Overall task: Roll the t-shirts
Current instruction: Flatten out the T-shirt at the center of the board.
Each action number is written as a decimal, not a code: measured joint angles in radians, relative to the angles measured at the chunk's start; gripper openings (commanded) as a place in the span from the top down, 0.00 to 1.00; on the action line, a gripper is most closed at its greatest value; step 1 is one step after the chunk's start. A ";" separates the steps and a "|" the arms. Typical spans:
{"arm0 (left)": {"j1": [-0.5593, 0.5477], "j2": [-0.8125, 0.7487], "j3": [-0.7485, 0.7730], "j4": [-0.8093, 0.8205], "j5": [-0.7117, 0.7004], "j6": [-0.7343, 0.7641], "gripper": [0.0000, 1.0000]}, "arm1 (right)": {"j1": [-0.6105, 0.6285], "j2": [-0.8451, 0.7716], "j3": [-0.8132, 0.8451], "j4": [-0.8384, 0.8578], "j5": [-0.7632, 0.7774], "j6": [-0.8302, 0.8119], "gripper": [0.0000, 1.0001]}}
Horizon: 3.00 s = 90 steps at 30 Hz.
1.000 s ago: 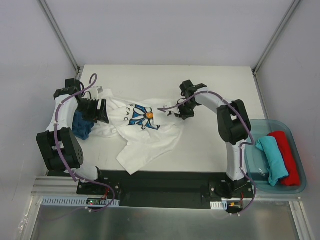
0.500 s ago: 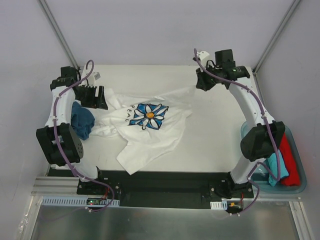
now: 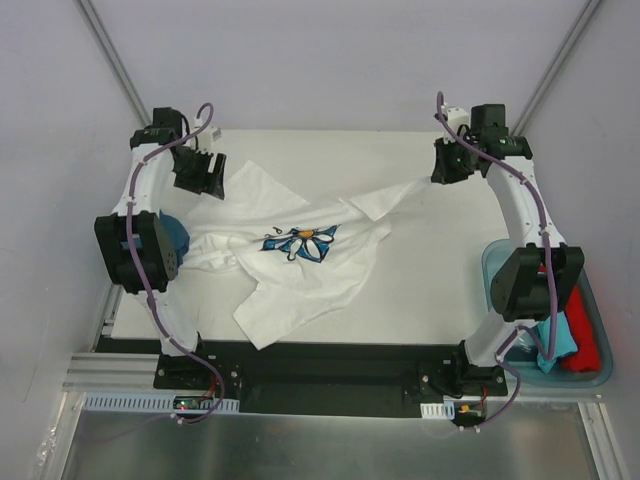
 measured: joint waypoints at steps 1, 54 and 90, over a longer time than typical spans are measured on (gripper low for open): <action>-0.012 0.032 0.046 -0.001 -0.017 0.004 0.29 | 0.000 0.010 0.001 -0.001 -0.001 0.004 0.99; -0.157 0.458 0.507 0.013 0.080 -0.124 0.34 | -0.066 0.292 0.118 -0.011 0.097 -0.042 0.99; -0.209 0.684 0.609 0.028 0.074 -0.096 1.00 | -0.015 0.248 0.058 -0.016 0.142 -0.065 0.99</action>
